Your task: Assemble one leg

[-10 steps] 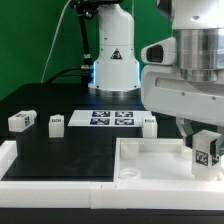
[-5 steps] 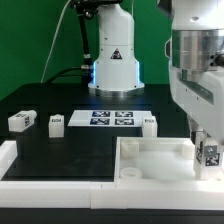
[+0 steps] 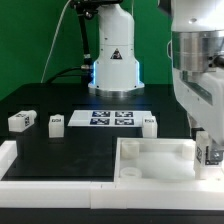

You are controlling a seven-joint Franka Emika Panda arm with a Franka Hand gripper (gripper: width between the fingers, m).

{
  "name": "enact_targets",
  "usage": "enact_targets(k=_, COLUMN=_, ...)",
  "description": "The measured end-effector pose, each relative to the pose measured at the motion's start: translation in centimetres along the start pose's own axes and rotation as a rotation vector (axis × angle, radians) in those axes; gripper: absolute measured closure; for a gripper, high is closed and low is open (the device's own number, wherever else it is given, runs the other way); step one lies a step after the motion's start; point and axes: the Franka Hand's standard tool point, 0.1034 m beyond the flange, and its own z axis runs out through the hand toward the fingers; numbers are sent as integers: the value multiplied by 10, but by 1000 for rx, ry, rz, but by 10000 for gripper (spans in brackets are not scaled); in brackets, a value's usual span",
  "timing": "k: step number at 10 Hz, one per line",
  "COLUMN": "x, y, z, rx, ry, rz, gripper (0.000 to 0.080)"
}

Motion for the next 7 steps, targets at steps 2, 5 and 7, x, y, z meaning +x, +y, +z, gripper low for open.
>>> enact_targets(k=2, x=-3, y=1, z=1, rx=-5, ry=-3, rz=-307, gripper=164)
enact_targets(k=5, x=-14, y=3, z=3, rx=-12, ry=11, rz=-739, gripper=150)
enact_targets(k=7, x=-15, y=3, z=3, rx=-20, ry=19, rz=-1009, gripper=150)
